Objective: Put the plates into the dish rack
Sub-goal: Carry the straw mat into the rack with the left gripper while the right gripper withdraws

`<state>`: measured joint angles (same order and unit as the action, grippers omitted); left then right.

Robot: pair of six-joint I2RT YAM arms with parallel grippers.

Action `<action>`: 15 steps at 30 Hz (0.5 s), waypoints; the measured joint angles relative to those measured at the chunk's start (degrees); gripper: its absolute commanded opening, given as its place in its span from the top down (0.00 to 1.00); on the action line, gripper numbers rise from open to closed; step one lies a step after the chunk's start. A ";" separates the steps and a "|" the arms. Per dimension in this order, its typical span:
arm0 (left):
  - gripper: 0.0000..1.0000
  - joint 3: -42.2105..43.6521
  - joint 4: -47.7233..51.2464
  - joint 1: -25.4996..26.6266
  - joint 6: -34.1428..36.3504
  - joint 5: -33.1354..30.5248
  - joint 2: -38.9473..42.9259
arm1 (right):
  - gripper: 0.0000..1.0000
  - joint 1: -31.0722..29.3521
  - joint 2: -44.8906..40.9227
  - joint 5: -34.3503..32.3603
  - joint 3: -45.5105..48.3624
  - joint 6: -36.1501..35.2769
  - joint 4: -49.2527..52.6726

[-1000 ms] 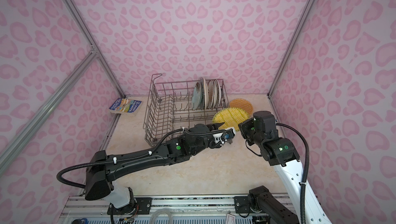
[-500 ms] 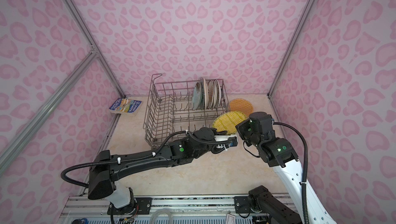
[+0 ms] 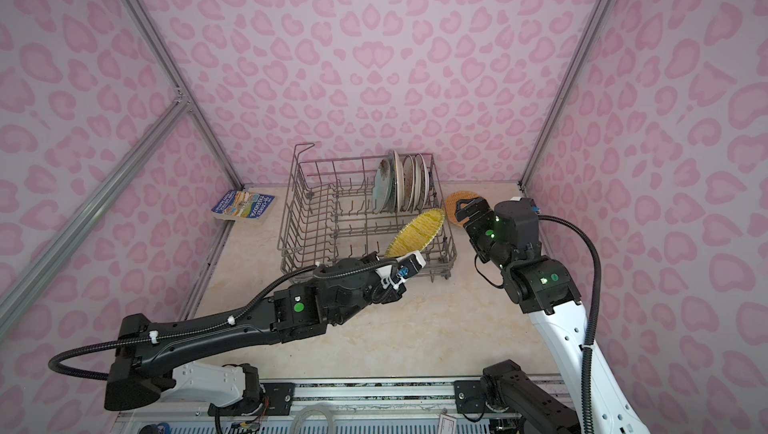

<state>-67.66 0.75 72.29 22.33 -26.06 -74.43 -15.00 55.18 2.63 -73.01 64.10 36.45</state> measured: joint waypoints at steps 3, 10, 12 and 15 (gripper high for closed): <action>0.96 0.48 2.08 0.07 -6.29 -2.25 4.76 | 0.03 2.71 -1.16 0.96 -0.22 -6.05 -2.82; 0.96 -0.72 4.31 -4.20 -24.30 -8.00 9.88 | 0.03 3.93 -8.39 5.42 13.81 -17.88 -12.92; 0.96 -2.54 5.60 -8.04 -28.76 -7.10 8.17 | 0.03 4.02 -9.75 7.10 17.70 -19.74 -15.15; 0.96 -5.38 6.56 -15.41 -35.71 -3.74 4.76 | 0.03 4.02 -11.80 9.64 21.68 -22.64 -18.51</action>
<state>-73.03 7.31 56.88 -13.39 -29.80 -69.67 -10.98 43.38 12.27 -51.33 41.45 17.93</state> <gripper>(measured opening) 0.097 0.971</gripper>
